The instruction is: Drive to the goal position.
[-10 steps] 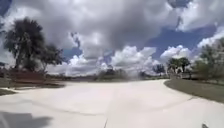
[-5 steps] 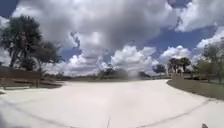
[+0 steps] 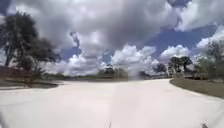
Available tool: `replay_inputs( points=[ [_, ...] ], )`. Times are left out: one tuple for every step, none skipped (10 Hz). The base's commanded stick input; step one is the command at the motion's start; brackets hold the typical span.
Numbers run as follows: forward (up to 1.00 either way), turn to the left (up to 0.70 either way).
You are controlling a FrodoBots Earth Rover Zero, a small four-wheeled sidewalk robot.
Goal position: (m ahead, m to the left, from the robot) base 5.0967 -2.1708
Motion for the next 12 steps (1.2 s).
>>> replay_inputs(
  points=[
    [0.85, 0.0],
    [0.85, 0.0],
    [0.85, 0.0],
    [0.85, 0.0],
    [0.85, 0.0],
    [0.85, 0.0],
    [0.85, 0.0],
    [0.85, 0.0],
    [0.85, 0.0],
    [0.85, 0.0],
    [0.85, 0.0],
    [0.85, 0.0]
  ],
)
